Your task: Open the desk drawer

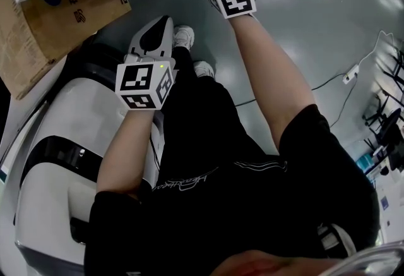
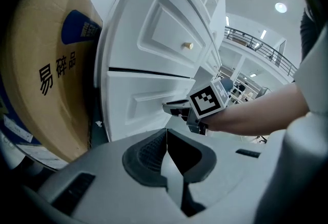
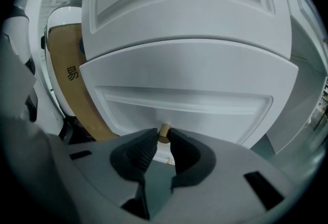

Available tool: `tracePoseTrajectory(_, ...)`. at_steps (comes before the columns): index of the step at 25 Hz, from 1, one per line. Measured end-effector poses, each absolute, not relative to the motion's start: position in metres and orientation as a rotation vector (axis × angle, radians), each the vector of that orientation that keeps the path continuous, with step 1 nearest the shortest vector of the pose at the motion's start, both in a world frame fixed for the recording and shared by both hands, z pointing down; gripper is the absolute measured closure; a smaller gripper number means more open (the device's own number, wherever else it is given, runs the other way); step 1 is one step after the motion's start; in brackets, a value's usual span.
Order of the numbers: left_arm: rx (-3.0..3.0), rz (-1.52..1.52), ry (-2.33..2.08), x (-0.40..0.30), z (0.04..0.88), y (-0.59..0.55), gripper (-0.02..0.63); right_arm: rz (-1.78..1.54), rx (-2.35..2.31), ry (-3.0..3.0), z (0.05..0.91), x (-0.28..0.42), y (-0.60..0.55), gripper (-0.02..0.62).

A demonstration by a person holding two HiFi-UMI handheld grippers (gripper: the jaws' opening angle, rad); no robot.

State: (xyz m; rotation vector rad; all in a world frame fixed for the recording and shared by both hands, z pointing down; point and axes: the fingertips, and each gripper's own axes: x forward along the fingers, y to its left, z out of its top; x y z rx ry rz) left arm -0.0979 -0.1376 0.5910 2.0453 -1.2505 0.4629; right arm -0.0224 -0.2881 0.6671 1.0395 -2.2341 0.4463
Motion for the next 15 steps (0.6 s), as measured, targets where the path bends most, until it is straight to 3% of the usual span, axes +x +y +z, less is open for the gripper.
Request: tracePoseTrajectory(15, 2.001, 0.455, -1.268, -0.077, 0.601, -0.1, 0.601, 0.426, 1.009, -2.234, 0.666, -0.003, -0.246, 0.512)
